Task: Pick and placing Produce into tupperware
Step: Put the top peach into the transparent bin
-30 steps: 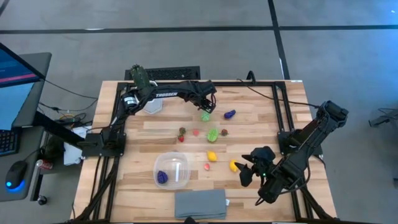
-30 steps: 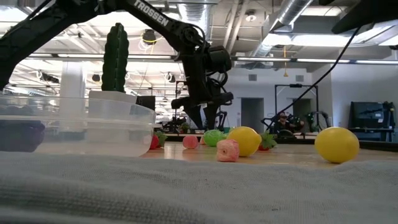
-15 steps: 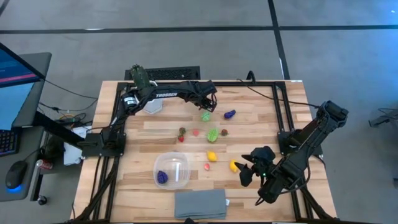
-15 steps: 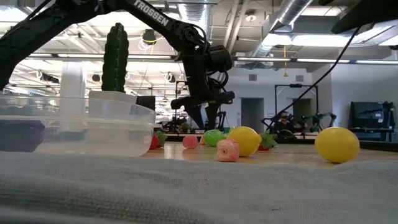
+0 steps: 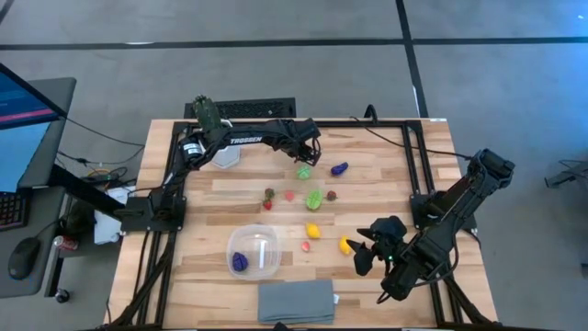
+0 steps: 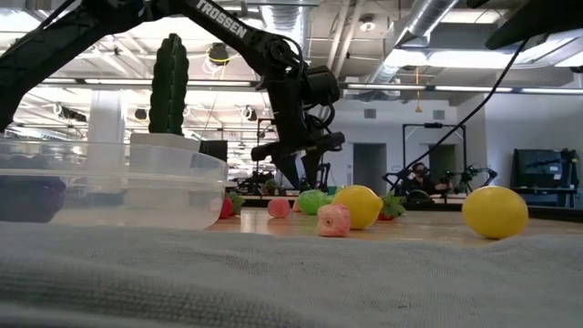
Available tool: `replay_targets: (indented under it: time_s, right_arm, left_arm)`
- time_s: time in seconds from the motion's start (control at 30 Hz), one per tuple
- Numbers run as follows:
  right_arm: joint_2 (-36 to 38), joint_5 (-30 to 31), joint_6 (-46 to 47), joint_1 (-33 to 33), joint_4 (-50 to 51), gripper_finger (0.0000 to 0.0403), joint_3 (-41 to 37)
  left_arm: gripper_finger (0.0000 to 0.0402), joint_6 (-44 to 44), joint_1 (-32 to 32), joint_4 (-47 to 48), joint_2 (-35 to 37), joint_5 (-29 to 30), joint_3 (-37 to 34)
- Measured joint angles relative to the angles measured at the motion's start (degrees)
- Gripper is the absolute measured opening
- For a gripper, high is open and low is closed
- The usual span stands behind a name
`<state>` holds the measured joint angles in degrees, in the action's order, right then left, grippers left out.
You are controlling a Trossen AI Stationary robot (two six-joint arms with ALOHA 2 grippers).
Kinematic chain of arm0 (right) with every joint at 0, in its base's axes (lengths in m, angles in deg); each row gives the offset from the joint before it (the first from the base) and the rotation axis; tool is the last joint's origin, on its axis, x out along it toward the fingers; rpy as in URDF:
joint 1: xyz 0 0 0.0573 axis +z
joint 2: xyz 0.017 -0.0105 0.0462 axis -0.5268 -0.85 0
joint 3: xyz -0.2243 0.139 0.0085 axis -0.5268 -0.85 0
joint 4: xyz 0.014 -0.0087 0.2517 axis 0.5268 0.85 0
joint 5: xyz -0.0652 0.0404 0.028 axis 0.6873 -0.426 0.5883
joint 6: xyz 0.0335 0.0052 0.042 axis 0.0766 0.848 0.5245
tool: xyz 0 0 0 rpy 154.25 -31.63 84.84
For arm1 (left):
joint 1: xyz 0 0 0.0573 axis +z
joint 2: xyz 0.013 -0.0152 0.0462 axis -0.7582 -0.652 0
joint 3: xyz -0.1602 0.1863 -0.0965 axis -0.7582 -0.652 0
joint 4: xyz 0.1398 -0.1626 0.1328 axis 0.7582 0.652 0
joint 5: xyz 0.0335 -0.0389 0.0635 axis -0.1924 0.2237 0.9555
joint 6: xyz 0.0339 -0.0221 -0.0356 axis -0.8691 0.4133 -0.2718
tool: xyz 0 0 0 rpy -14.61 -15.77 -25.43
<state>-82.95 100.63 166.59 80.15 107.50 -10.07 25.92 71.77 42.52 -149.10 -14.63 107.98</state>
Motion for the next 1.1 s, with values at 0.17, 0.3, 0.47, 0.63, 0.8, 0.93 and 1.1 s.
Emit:
replay_targets:
  time_s: [0.17,0.3,0.47,0.63,0.8,0.93,1.1]
  right_arm:
    - [0.0,0.0,0.0,0.0,0.0,0.0271,0.0]
    - [0.0,0.0,0.0,0.0,-0.2,0.0271,0.0]
    - [0.0,0.0,0.0,0.0,-0.4,0.0271,0.0]
    - [0.0,-0.1,0.0,0.0,-0.4,0.0271,0.0]
    - [0.0,-0.2,0.0,0.0,-0.3,0.0271,0.0]
    - [0.0,-0.2,0.0,0.0,-0.2,0.0271,0.0]
    - [0.0,-0.2,0.0,0.0,-0.2,0.0271,0.0]
  left_arm:
    - [0.0178,0.0,0.0,0.0,0.0,0.0,0.0]
    - [0.0195,-0.1,0.1,0.0,0.0,0.0,0.0]
    - [0.021,-1.2,0.2,0.0,0.0,0.8,0.0]
    - [0.022,-1.4,0.4,-0.7,0.2,0.0,-1.3]
    - [0.0223,-1.2,0.5,-0.5,0.2,-0.4,-2.7]
    - [0.0223,-1.1,0.5,-1.6,0.2,-0.1,-2.7]
    - [0.0223,-1.2,0.8,-1.6,0.2,-0.8,-2.7]
